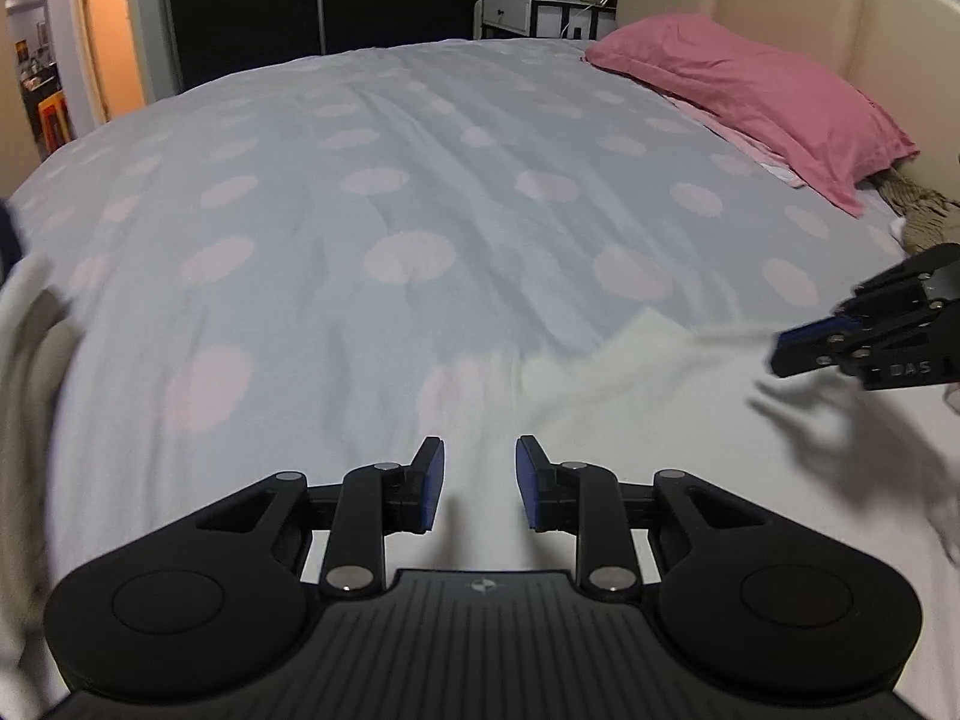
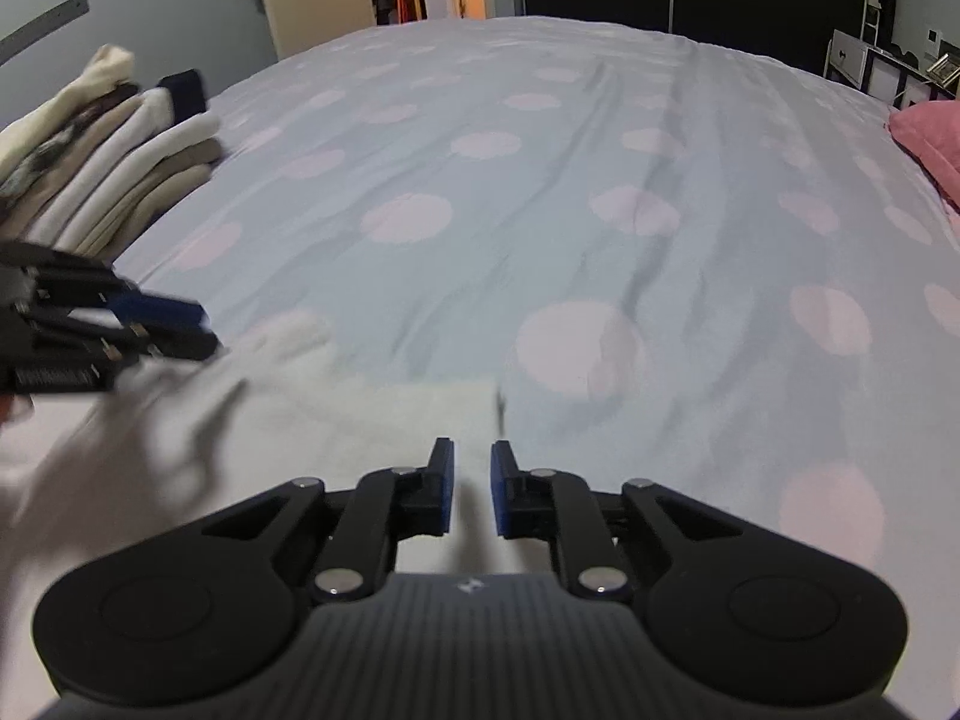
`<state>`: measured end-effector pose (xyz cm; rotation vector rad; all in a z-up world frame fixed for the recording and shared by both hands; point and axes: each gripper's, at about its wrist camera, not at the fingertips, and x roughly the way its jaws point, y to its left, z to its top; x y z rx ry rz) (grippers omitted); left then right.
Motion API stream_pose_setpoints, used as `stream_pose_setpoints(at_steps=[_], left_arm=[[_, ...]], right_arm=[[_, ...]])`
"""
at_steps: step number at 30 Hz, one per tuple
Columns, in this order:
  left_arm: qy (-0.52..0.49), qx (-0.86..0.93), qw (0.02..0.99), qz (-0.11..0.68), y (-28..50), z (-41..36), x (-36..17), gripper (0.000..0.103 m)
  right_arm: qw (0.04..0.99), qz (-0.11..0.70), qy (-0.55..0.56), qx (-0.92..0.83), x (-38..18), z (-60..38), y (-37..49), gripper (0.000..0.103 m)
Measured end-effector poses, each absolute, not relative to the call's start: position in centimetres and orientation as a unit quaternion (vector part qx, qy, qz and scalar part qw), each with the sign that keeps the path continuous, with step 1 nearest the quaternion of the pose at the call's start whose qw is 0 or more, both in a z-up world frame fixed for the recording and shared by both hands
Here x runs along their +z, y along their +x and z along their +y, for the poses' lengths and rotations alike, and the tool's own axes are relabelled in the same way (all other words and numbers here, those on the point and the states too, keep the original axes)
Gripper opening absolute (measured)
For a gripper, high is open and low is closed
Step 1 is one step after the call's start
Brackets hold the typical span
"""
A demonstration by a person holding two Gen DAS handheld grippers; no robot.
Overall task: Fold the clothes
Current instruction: 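Grasp the white shirt collar edge with both grippers, then lift the white shirt with both grippers and flip it over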
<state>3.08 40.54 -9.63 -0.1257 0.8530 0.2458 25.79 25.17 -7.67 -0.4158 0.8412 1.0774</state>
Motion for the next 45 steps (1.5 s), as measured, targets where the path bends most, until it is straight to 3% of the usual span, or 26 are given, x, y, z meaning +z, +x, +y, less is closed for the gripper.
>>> stream_pose_setpoints(at_steps=[14,19,22,26,34,37,39,41,45], left_arm=[[-0.105,0.153,0.853,0.489,-19.2,31.0,-6.9,0.024],[-0.122,0.175,0.832,0.512,-25.0,28.3,-7.6,0.030],[-0.134,0.181,0.810,0.542,-27.5,27.2,-8.5,0.030],[-0.141,0.168,0.788,0.575,-30.0,26.0,-9.9,0.031],[-0.144,0.152,0.749,0.629,-29.2,25.4,-13.4,0.028],[-0.115,0.140,0.751,0.635,-28.4,24.5,-13.7,0.012],[-0.106,0.130,0.758,0.631,-28.3,24.1,-13.3,0.004],[-0.117,0.123,0.761,0.625,-28.5,24.4,-12.5,0.003],[-0.143,0.107,0.770,0.613,-29.2,25.8,-9.3,0.002]], right_arm=[[0.694,0.506,-0.239,0.453,-7.2,5.6,9.2,0.017],[0.686,0.536,-0.250,0.425,-8.2,0.4,5.2,0.027],[0.680,0.550,-0.258,0.410,-8.7,-1.9,3.4,0.028],[0.676,0.565,-0.264,0.392,-9.0,-4.2,1.7,0.041],[0.666,0.583,-0.279,0.373,-10.2,-5.7,0.5,0.042],[0.664,0.585,-0.285,0.368,-10.5,-5.6,0.4,0.040],[0.664,0.586,-0.288,0.365,-10.6,-5.5,0.3,0.029],[0.663,0.588,-0.291,0.361,-10.8,-5.5,0.2,0.013],[0.643,0.598,-0.300,0.372,-9.0,-5.4,-0.3,0.010]])
